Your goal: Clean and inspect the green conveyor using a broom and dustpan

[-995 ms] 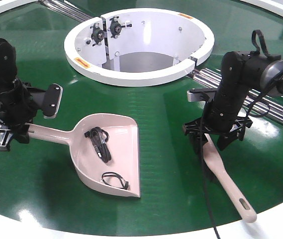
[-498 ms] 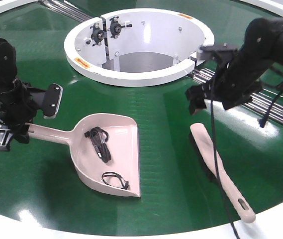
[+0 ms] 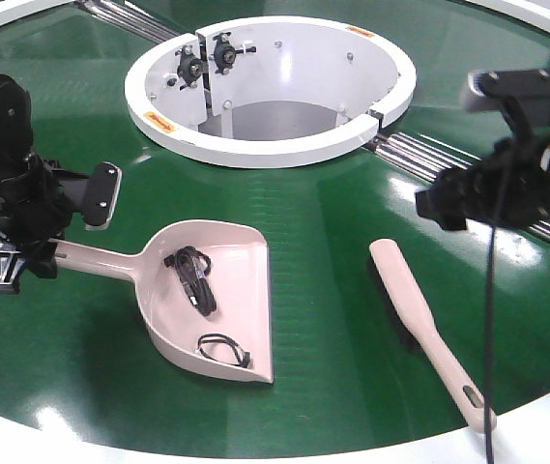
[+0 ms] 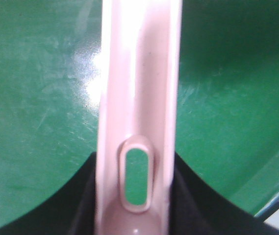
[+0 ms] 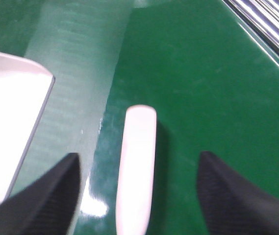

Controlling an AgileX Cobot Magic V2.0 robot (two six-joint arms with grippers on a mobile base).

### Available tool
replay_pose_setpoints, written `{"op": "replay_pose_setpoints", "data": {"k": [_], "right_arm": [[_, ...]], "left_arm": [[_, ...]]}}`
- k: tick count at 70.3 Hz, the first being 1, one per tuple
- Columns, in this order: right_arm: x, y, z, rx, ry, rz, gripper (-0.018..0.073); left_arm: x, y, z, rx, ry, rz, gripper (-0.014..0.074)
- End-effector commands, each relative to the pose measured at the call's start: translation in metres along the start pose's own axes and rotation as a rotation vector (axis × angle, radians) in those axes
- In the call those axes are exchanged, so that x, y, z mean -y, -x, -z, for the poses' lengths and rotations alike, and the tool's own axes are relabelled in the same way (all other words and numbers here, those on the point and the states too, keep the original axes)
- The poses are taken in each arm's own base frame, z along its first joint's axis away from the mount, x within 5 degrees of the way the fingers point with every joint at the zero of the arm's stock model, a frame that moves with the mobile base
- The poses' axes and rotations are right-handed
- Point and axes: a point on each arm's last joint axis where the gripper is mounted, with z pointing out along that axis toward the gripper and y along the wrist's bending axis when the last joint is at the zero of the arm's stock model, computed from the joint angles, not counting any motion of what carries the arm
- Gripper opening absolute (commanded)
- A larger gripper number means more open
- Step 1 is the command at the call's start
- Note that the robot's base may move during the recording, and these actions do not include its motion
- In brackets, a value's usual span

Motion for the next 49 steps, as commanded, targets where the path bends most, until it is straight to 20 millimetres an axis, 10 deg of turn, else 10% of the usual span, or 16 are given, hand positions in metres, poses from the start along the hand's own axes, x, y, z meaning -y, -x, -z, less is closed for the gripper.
{"op": "replay_pose_setpoints", "data": {"k": [1, 14, 49], "right_arm": [[0.000, -0.006, 0.030, 0.168, -0.007, 0.013, 0.0314], [0.000, -0.030, 0.045, 0.208, -0.006, 0.011, -0.0015], [0.000, -0.031, 0.052, 0.223, -0.005, 0.012, -0.0008]], "left_arm": [[0.001, 0.003, 0.026, 0.038, 0.080, 0.014, -0.0006], [0.001, 0.003, 0.026, 0.038, 0.080, 0.014, -0.0006], [0.001, 0.003, 0.026, 0.038, 0.080, 0.014, -0.0006]]}}
